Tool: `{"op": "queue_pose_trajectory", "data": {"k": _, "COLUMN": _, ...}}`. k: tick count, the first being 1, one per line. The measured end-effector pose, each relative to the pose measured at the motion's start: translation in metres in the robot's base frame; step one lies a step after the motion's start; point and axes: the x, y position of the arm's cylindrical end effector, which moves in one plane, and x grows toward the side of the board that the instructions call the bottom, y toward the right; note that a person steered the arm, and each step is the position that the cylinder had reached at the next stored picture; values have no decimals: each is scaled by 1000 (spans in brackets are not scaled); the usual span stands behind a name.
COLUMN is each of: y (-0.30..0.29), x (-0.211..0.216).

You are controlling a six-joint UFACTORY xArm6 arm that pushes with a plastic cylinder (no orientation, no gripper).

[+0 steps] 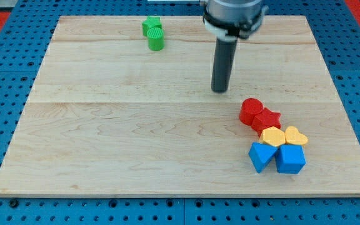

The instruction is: Push the green blocks into the red circle

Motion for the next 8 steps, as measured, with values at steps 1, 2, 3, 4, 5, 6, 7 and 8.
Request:
{"op": "queue_pose_trajectory", "data": {"k": 1, "y": 38, "x": -76}}
{"op": "queue_pose_trajectory", "data": {"k": 2, "y": 12, "x": -147}}
{"op": "queue_pose_trajectory", "data": {"k": 3, "y": -26, "x": -194}}
{"op": "queue_pose_trajectory", "data": {"k": 4, "y": -92, "x": -194}}
{"op": "queue_pose_trajectory", "data": {"k": 5, "y": -145, "x": -195}}
{"op": "queue_pose_trajectory", "data": {"k": 6, "y": -156, "x": -175}}
{"op": "queue_pose_trajectory", "data": {"k": 7, "y": -145, "x": -146}}
{"op": "queue_pose_trajectory", "data": {"k": 8, "y": -135, "x": -111}}
